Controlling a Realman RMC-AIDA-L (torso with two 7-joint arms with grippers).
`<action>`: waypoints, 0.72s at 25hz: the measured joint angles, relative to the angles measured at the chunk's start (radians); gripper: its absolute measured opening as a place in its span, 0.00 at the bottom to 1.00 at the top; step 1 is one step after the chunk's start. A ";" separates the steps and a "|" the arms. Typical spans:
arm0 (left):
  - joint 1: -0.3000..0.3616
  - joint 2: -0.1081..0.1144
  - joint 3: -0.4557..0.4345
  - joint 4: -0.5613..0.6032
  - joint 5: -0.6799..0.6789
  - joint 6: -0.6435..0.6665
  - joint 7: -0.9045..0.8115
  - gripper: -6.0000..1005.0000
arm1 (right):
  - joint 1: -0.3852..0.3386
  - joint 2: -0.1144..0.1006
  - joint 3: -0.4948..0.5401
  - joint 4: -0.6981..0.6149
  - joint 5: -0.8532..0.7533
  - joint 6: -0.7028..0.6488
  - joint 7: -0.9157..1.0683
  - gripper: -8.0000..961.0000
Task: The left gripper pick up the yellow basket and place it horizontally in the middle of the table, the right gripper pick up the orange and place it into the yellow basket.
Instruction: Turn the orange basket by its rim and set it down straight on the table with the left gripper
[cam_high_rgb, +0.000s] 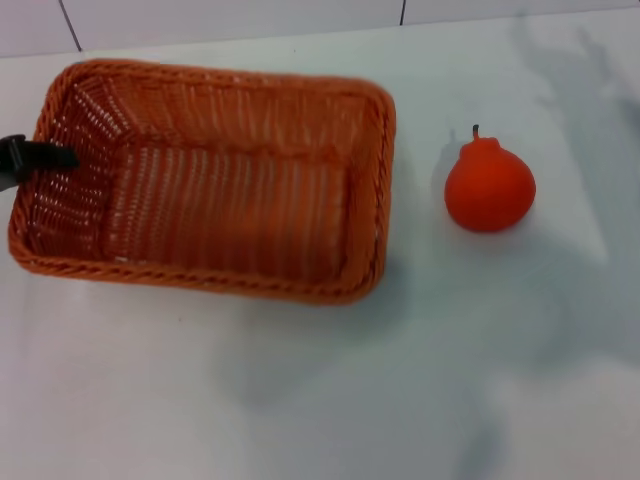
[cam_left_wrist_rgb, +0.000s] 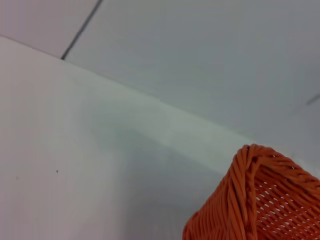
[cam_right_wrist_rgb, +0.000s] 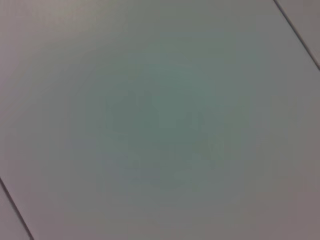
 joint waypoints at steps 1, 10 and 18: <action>0.005 -0.001 0.000 -0.014 -0.016 -0.014 -0.003 0.20 | 0.000 0.000 0.001 -0.003 0.000 0.003 0.000 0.96; 0.040 -0.003 0.005 -0.195 -0.118 -0.175 0.010 0.23 | 0.003 0.000 0.012 -0.017 0.000 0.021 0.000 0.96; 0.062 -0.001 0.015 -0.211 -0.186 -0.130 0.012 0.25 | 0.011 -0.001 0.012 -0.030 0.000 0.046 0.000 0.96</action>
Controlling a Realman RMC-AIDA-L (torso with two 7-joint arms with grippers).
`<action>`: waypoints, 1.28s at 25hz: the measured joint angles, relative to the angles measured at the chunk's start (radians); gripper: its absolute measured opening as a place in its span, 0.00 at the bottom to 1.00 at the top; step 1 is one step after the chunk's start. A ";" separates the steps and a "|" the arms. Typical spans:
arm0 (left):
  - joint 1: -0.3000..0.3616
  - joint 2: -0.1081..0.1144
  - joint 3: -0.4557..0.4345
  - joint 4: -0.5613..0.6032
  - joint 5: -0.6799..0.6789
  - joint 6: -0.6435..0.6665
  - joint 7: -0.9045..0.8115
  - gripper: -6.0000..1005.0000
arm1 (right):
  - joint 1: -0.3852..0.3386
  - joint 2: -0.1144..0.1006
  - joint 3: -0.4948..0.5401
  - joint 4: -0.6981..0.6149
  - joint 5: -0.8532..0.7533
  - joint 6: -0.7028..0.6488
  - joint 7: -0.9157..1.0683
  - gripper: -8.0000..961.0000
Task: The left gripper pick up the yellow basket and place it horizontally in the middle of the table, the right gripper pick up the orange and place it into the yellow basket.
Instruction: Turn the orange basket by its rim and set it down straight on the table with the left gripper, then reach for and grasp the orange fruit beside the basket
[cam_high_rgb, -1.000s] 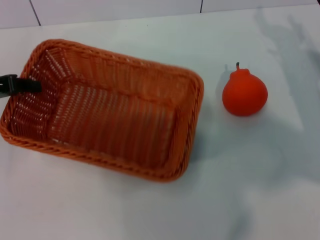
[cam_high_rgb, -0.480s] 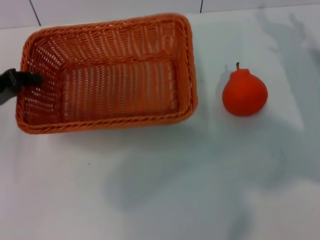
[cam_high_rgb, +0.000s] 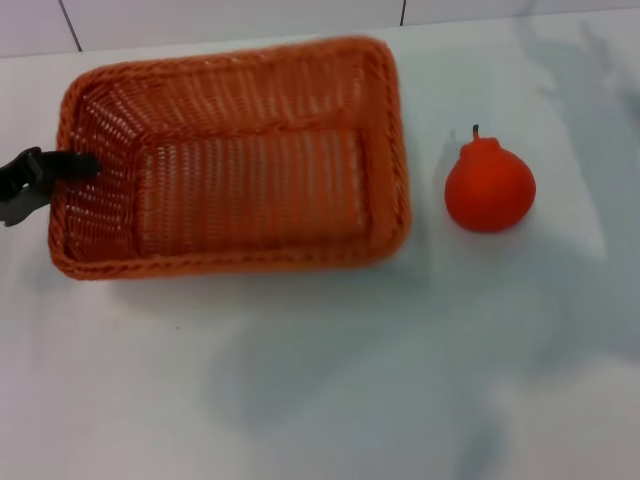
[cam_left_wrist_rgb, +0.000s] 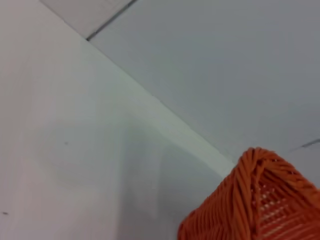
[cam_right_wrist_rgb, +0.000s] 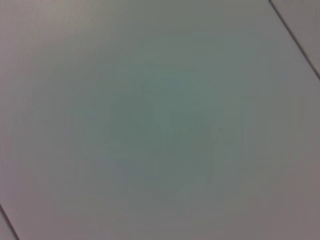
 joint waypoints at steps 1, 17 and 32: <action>0.002 0.001 0.000 0.002 -0.005 0.014 -0.001 0.25 | 0.001 0.000 0.000 0.000 0.000 0.001 0.000 0.96; 0.051 0.023 -0.016 0.002 -0.097 0.065 0.021 0.71 | -0.009 -0.023 -0.115 -0.088 -0.202 -0.009 0.131 0.96; 0.144 0.015 -0.195 -0.216 -0.628 0.091 0.755 0.79 | 0.010 -0.224 -0.100 -0.580 -1.219 -0.304 1.041 0.96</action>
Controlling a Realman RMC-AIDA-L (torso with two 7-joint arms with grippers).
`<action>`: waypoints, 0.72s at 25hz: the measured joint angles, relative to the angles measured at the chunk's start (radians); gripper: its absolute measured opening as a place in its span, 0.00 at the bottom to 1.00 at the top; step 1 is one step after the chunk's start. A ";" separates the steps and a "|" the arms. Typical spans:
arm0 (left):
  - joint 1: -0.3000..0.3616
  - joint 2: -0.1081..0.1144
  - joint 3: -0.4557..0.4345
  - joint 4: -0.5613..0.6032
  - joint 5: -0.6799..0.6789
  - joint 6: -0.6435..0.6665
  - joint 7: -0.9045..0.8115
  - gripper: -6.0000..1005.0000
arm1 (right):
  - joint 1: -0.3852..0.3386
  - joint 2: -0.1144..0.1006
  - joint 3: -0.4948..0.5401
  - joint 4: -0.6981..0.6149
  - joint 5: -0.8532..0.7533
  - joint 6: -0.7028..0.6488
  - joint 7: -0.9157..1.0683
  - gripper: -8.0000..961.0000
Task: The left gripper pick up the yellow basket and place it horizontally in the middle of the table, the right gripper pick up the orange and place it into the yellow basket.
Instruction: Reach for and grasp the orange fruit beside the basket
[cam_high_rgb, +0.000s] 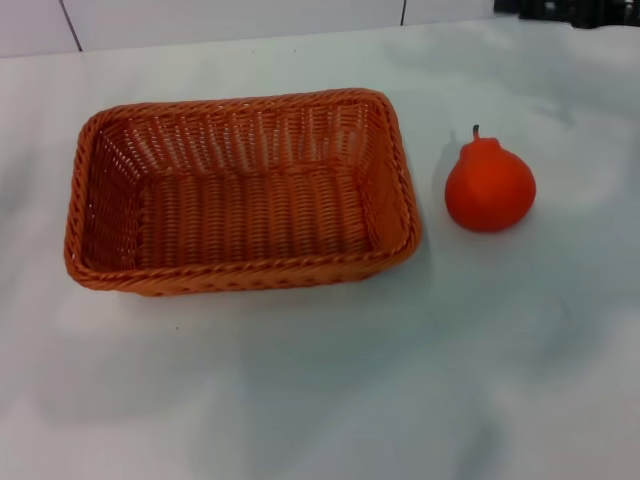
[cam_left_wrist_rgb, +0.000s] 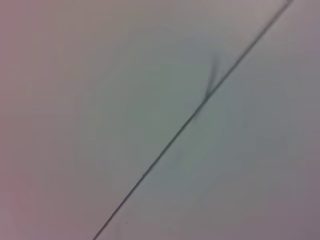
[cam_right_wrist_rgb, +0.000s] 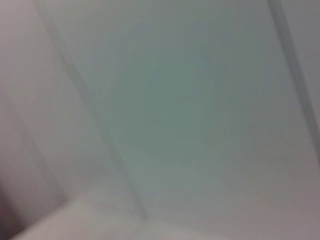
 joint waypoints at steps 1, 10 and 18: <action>0.000 -0.002 0.000 -0.010 -0.020 0.015 0.047 0.79 | 0.007 -0.002 0.020 -0.060 -0.084 -0.047 0.061 0.96; -0.003 -0.011 0.000 -0.101 -0.154 0.078 0.281 0.79 | 0.128 0.005 0.079 -0.257 -0.629 -0.290 0.300 0.96; -0.008 -0.010 0.000 -0.112 -0.166 0.080 0.284 0.78 | 0.158 0.090 0.041 -0.251 -0.832 -0.244 0.310 0.95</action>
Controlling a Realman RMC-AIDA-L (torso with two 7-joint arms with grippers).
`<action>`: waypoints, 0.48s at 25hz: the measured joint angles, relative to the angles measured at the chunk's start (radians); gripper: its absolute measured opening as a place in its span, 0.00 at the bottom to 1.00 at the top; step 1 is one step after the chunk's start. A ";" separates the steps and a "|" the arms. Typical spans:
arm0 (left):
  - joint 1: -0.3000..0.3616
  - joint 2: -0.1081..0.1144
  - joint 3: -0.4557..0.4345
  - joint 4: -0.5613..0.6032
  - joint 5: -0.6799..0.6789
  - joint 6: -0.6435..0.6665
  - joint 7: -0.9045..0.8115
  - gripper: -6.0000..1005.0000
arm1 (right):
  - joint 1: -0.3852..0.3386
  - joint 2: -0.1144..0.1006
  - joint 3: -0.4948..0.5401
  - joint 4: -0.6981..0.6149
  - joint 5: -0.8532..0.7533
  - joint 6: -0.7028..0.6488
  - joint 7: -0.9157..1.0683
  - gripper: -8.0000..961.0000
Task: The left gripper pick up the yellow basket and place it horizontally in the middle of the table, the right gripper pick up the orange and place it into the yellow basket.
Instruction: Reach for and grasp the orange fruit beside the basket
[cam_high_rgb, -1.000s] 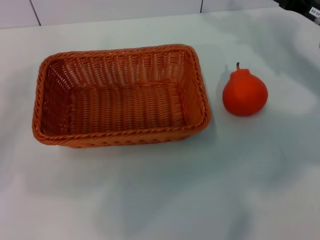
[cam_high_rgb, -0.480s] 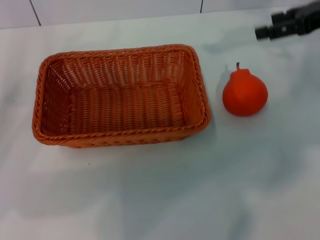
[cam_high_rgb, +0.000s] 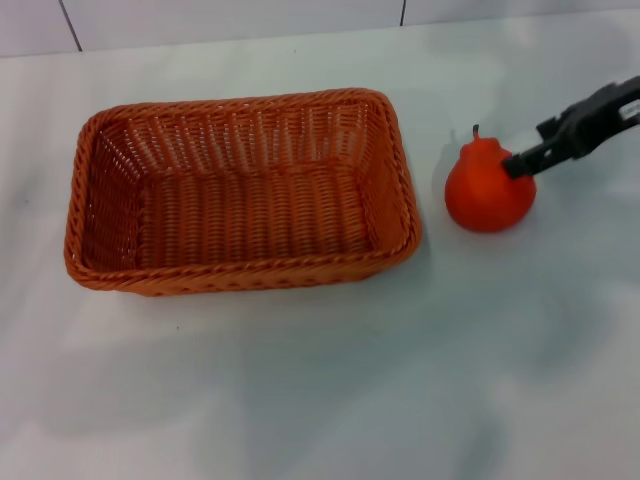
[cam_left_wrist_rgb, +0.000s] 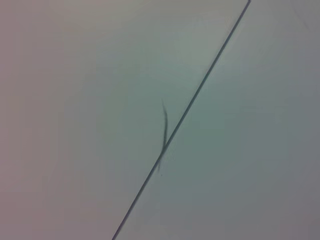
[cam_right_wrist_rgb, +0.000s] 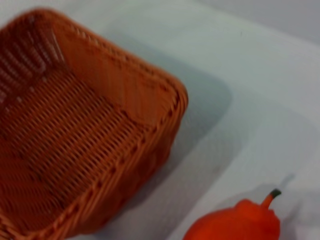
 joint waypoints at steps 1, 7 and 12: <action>0.000 0.000 0.000 0.000 0.000 0.000 -0.002 0.78 | 0.003 0.009 -0.004 0.004 -0.017 0.010 0.000 0.95; -0.001 -0.001 0.000 -0.010 0.000 -0.004 -0.005 0.78 | 0.027 0.030 -0.049 0.094 -0.051 0.100 0.004 0.95; -0.001 0.005 0.000 -0.029 -0.001 -0.003 -0.006 0.78 | 0.050 0.036 -0.081 0.161 -0.059 0.155 -0.003 0.90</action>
